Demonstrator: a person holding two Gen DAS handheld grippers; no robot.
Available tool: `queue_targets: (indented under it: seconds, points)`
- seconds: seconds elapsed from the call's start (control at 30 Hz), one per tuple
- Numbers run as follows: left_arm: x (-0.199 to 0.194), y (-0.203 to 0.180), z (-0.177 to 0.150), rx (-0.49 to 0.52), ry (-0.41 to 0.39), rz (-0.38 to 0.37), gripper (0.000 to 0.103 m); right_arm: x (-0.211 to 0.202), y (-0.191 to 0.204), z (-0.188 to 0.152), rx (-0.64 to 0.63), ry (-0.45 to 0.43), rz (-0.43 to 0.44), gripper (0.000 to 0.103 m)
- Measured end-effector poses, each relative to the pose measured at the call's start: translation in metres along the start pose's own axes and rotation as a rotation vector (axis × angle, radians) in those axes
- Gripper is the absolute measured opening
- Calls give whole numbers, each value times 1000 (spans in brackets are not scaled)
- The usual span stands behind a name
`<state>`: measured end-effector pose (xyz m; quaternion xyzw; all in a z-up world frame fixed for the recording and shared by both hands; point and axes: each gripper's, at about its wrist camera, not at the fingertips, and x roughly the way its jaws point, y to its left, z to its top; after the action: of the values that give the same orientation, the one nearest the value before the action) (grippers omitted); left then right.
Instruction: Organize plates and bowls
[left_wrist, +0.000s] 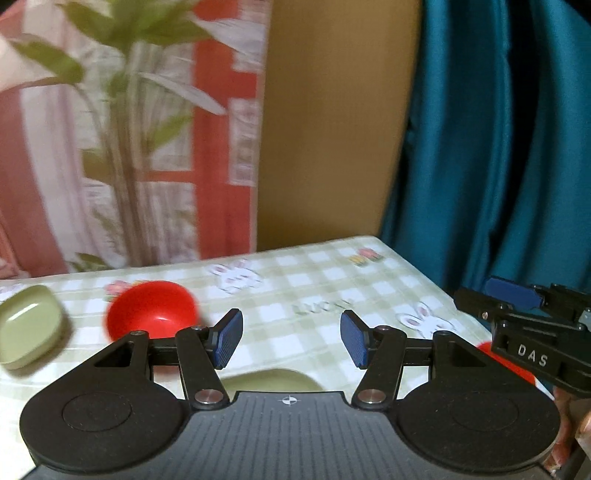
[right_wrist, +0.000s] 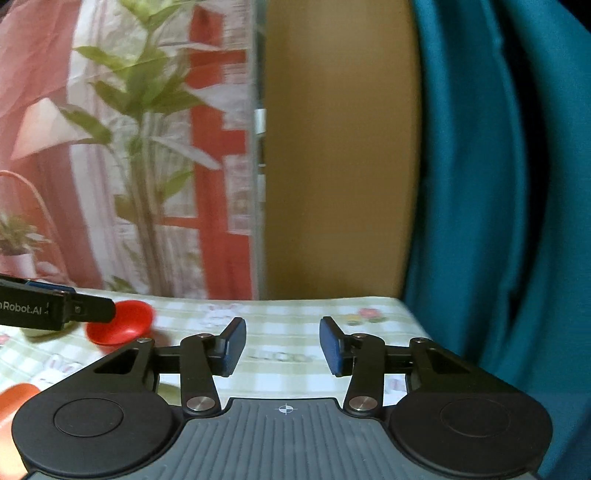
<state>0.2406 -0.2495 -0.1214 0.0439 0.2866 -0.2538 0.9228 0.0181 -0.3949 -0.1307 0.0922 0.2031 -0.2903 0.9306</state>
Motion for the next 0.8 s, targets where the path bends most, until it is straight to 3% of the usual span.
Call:
queue_targets:
  seconds: [0.27,0.6,0.8]
  points:
    - [28,-52,-13,76,59,-119,61,-11,-52,-28,67,53,-154,41]
    - [59,-99,-32,100,148,-253,61,-18,-93,-72,132,143,-332,36]
    - [73,-116,-45,98,193,-318,61,-19,-109,-91,172,187,-386,32]
